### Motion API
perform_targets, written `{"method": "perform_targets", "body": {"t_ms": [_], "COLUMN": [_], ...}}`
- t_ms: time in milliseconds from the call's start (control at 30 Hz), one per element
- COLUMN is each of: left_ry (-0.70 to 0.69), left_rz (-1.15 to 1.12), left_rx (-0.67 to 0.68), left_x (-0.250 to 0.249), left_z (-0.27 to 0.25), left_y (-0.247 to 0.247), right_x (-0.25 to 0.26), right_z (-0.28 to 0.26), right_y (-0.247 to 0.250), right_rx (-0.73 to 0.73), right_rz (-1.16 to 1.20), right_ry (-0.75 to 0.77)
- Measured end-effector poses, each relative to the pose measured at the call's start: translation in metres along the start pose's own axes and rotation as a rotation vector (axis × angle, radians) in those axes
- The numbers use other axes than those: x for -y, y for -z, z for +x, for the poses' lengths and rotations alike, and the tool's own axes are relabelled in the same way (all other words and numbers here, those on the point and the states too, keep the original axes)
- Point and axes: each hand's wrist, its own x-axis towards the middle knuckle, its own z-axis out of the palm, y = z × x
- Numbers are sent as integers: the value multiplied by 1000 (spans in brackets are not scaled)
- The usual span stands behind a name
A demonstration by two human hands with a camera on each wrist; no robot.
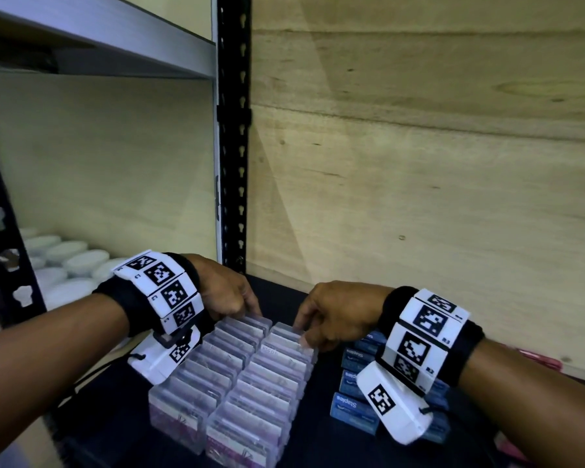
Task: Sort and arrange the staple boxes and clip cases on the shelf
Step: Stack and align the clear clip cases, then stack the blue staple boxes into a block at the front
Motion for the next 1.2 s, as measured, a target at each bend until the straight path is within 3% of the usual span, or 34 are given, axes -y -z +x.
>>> {"method": "perform_targets", "body": {"t_ms": [333, 567, 667, 900, 1200], "left_ry": [-12, -102, -191, -339, -319], "left_rz": [76, 437, 515, 650, 768], "left_rx": [-16, -365, -431, -316, -218], "left_x": [-4, -25, -49, -111, -141], "left_z": [-4, -14, -22, -38, -34], "left_y": [-3, -3, -10, -40, -72], "right_x": [2, -3, -14, -43, -62], "right_z": [-3, -40, -67, -117, -132], "right_y": [0, 10, 14, -3, -40], "right_rx": [11, -71, -117, -122, -138], "right_rz": [-34, -180, -187, -233, -372], "right_ry": [-3, -30, -53, -141, -243]}}
